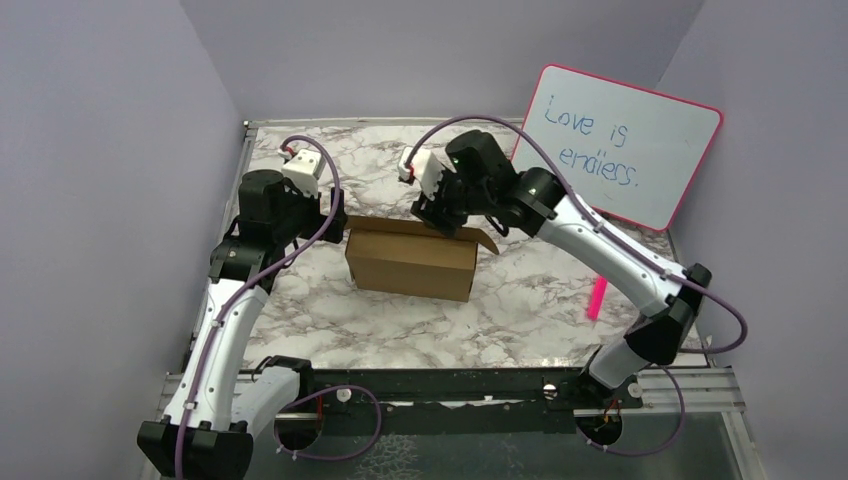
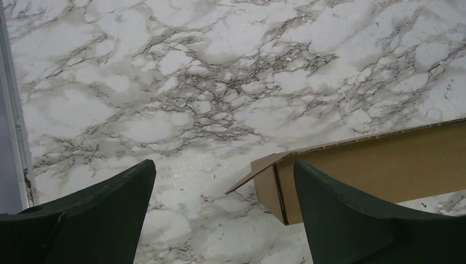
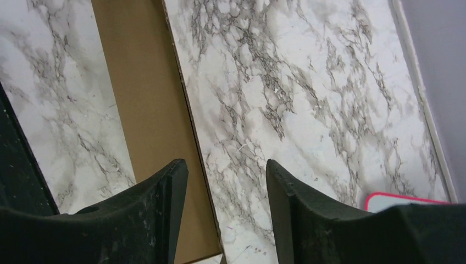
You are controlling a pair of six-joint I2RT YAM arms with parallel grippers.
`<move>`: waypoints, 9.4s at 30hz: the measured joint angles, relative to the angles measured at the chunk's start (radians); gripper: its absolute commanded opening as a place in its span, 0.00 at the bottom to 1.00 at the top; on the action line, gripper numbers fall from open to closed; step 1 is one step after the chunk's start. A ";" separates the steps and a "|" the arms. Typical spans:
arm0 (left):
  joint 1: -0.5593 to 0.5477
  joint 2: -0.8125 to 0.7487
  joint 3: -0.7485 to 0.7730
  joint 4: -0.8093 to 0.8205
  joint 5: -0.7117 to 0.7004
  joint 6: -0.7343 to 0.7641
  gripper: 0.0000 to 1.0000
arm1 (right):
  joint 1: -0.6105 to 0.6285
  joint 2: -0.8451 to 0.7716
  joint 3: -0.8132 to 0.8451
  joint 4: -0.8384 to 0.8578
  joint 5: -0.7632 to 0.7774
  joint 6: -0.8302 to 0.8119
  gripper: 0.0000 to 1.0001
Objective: Fold the paper box
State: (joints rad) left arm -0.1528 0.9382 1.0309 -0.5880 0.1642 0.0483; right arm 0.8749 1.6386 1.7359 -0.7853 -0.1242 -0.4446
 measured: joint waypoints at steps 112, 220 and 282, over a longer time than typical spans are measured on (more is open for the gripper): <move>-0.046 0.111 0.085 -0.106 0.111 -0.367 0.20 | -0.005 -0.131 -0.187 -0.209 0.580 1.108 0.07; -0.144 -0.045 -0.223 0.310 -0.126 -0.924 0.40 | 0.030 -0.172 -0.352 -0.003 0.735 1.108 0.03; -0.118 -0.059 -0.252 0.274 -0.115 -0.820 0.66 | 0.005 -0.402 -0.666 0.443 0.687 1.046 0.73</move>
State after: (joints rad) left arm -0.2710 0.8795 0.7788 -0.3145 0.0490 -0.7719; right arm 0.8799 1.2369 1.0702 -0.3420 0.5632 0.6018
